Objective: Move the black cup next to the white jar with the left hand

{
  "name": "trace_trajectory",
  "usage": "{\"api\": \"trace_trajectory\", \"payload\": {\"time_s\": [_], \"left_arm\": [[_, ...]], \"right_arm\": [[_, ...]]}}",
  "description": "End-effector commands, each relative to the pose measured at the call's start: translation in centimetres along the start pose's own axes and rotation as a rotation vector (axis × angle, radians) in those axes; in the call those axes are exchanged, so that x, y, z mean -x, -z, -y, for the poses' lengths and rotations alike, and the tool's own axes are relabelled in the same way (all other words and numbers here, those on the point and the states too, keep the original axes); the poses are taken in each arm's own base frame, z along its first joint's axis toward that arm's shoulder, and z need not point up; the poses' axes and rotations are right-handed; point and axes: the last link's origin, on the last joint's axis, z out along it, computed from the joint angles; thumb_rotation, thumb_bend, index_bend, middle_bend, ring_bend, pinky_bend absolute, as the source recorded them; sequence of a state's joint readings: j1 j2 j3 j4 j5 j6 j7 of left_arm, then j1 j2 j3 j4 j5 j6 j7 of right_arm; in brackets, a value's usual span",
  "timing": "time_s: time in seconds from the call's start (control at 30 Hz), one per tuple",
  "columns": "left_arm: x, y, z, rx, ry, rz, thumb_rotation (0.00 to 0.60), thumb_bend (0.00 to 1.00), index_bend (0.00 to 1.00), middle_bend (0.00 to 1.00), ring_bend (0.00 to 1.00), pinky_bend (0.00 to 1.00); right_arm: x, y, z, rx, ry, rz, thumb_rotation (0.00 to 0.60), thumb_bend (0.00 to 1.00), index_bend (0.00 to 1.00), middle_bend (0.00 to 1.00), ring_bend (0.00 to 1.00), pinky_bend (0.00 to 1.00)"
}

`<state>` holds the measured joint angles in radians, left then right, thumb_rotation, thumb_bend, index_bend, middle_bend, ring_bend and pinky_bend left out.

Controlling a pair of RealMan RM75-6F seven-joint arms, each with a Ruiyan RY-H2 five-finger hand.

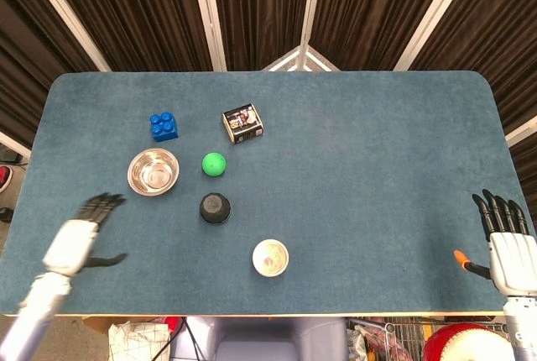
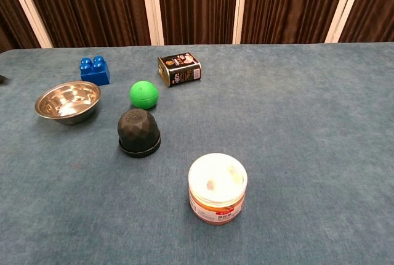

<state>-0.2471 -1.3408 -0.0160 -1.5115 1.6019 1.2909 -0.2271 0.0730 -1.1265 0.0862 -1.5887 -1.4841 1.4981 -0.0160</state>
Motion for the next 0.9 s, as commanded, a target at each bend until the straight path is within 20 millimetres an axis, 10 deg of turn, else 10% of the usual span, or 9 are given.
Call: {"api": "trace_trajectory", "payload": {"time_s": [0.03, 0.9], "left_arm": [[2.9, -2.8, -2.0, 0.038, 0.066, 0.033, 0.6, 0.17, 0.12, 0.09, 0.0, 0.0], [8.4, -8.6, -5.7, 0.049, 0.248, -0.039, 0.6, 0.15, 0.13, 0.08, 0.0, 0.0]], "right_arm": [[0.0, -0.1, 0.0, 0.002, 0.002, 0.003, 0.6, 0.19, 0.03, 0.0, 0.02, 0.01], [0.0, -0.8, -0.2, 0.002, -0.008, 0.003, 0.6, 0.18, 0.03, 0.0, 0.02, 0.01]]}}
